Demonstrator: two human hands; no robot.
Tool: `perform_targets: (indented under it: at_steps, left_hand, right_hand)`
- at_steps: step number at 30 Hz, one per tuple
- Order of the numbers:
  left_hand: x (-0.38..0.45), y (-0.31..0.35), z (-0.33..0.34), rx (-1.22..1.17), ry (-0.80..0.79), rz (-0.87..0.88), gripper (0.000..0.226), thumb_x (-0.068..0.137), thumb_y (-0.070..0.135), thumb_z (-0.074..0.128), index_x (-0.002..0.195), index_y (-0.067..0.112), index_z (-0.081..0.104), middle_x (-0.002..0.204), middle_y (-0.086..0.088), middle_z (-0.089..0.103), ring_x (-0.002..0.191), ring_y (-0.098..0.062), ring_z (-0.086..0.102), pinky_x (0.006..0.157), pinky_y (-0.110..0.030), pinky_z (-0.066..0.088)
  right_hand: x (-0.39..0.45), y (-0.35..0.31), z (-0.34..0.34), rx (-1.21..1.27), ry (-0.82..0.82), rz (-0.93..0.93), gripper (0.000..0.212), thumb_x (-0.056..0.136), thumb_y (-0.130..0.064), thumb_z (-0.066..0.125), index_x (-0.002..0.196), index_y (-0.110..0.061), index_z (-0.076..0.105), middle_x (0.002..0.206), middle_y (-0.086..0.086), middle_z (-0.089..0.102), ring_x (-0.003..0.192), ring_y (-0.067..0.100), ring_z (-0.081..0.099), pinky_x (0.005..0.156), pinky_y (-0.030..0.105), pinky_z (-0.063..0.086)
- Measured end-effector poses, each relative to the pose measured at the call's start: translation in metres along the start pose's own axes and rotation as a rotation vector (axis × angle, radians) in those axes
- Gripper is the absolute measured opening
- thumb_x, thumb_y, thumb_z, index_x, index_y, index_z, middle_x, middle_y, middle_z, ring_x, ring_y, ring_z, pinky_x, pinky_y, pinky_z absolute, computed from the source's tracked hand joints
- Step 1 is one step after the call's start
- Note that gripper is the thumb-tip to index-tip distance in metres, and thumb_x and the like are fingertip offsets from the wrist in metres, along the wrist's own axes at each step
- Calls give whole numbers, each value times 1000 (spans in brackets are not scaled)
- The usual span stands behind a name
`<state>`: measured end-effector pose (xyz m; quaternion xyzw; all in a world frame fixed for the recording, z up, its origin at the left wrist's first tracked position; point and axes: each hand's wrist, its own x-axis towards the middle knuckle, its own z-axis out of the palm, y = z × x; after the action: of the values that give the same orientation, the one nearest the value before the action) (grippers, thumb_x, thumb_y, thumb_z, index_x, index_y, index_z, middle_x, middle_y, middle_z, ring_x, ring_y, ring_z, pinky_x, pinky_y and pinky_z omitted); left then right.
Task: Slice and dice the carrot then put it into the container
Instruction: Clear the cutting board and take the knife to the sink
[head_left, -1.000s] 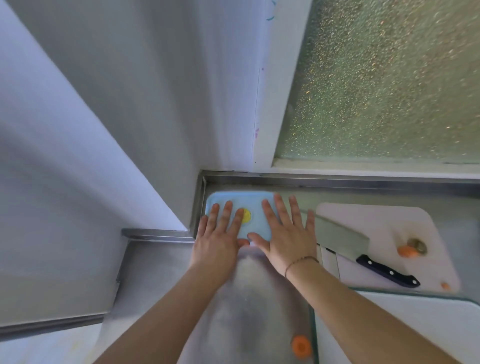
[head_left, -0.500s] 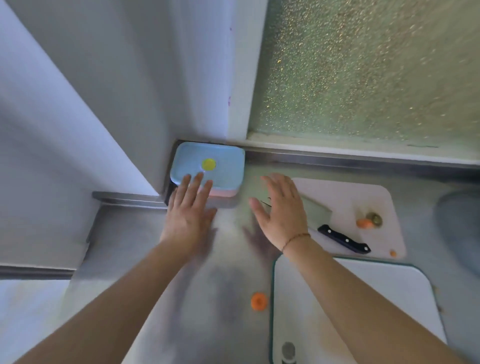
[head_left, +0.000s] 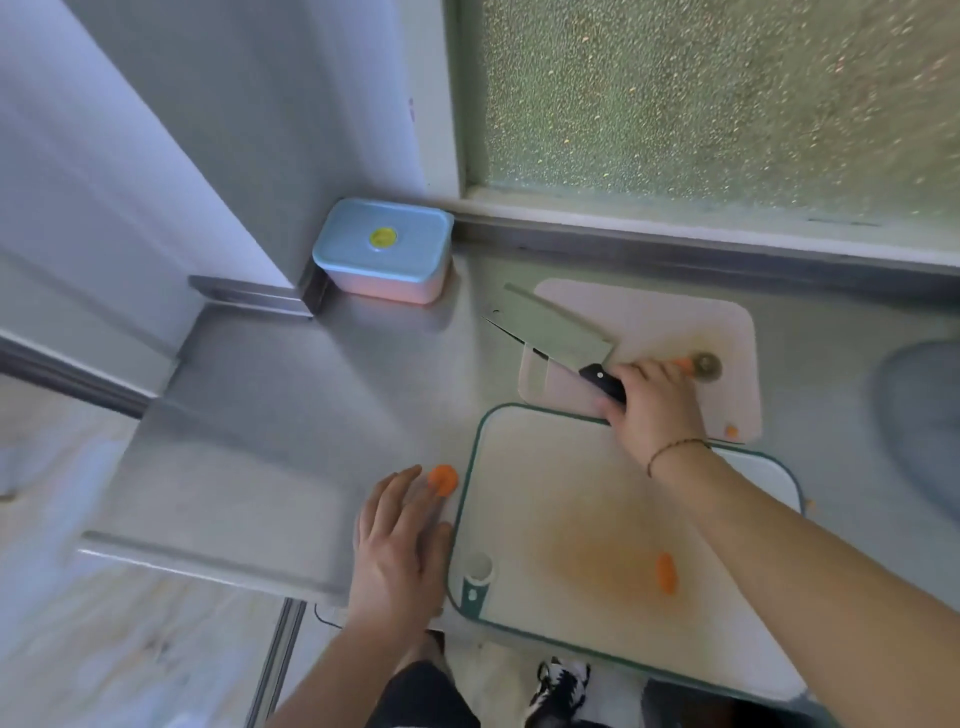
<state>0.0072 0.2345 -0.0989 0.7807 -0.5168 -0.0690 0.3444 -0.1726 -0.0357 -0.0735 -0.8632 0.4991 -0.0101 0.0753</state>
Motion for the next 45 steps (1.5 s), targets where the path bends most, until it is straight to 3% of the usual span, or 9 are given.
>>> perform_targets:
  at_steps: [5,10,14,18,23,26,32,40,45]
  left_hand:
    - [-32,54,25,-13,-13,-24,36,95,21,52,130,17,58,141,-10,55,131,-37,49,98,-58,49]
    - [-47,81,48,10,-103,52,35,94,20,54,126,13,66,143,-3,54,132,-31,49,106,-50,45]
    - [-57,78,45,-29,-159,256,27,95,17,56,120,16,64,131,-2,60,125,-25,53,106,-42,42]
    - [-77,60,40,47,-250,580,9,93,29,68,100,23,68,111,7,57,104,-20,53,92,-38,44]
    - [-87,58,52,86,-210,608,16,94,38,69,98,23,73,107,11,56,96,-19,52,86,-35,43]
    - [-88,61,57,89,-162,600,10,89,26,73,99,25,69,104,11,56,94,-19,52,80,-37,43]
    - [-84,58,59,90,-146,633,21,77,7,77,90,23,72,99,11,62,92,-18,53,79,-34,38]
    - [-38,106,98,-78,-92,378,17,86,27,65,79,17,77,85,6,72,81,-14,60,75,-31,44]
    - [-23,123,128,-95,-85,430,23,89,32,65,80,17,81,85,6,74,77,-14,58,72,-29,43]
  right_hand:
    - [10,6,-3,37,-65,-93,32,94,-31,58,117,-9,61,111,12,56,106,30,48,90,40,41]
    - [-10,16,-25,178,73,-108,29,100,-26,43,112,-3,58,110,16,54,102,34,50,84,42,42]
    - [-88,58,-49,504,129,31,29,98,-34,45,96,-7,56,85,13,60,76,36,57,61,38,39]
    - [-194,91,-48,759,60,293,50,82,-65,32,72,-20,51,54,2,53,50,20,52,49,32,37]
    - [-259,94,-10,1028,-42,595,79,68,-92,37,69,-14,53,47,-3,47,38,10,42,43,25,38]
    - [-273,89,-8,1117,-73,716,73,77,-78,39,75,-6,52,45,-3,44,35,15,41,45,30,42]
    - [-287,79,-7,986,-147,782,52,95,-54,36,80,-8,54,41,3,46,36,30,55,51,48,55]
    - [-287,71,1,539,-210,653,58,85,-70,13,80,-26,50,53,4,63,45,15,63,57,38,57]
    - [-282,63,5,395,-267,574,63,82,-69,3,81,-26,49,60,0,63,56,14,65,61,36,57]
